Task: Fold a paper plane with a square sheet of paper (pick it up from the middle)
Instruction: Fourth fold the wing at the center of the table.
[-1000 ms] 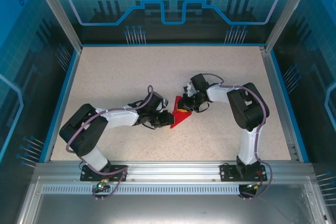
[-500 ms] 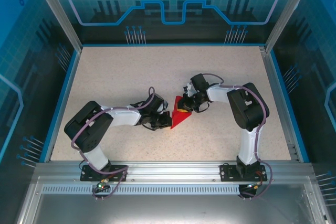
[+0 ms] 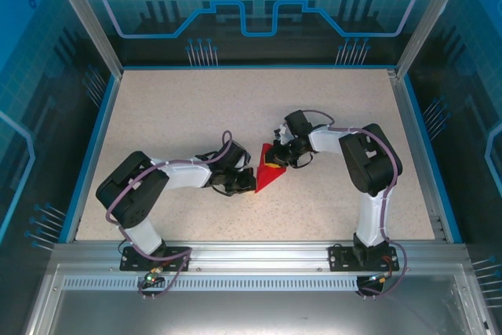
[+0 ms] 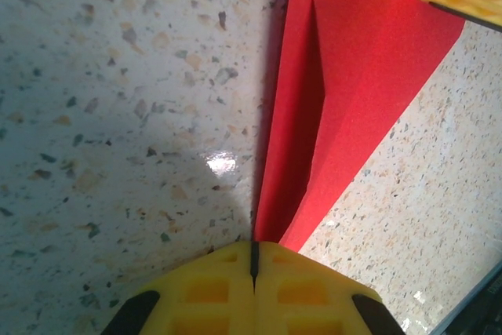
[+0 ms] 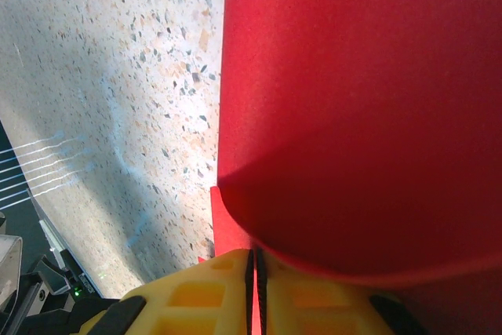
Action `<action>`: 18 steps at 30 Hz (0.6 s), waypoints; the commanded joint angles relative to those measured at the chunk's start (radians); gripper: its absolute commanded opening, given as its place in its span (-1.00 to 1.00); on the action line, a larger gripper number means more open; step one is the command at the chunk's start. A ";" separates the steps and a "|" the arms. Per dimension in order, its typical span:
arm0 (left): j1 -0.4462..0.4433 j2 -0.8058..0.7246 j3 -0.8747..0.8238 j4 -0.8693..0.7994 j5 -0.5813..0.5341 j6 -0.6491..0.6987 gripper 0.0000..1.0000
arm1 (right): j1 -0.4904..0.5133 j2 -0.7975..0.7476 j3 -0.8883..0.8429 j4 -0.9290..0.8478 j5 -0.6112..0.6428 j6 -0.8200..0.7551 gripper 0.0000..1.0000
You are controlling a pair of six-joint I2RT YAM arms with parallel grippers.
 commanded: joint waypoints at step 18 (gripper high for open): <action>-0.040 -0.147 0.074 -0.091 -0.016 -0.009 -0.91 | 0.008 0.080 -0.040 -0.097 0.150 -0.005 -0.74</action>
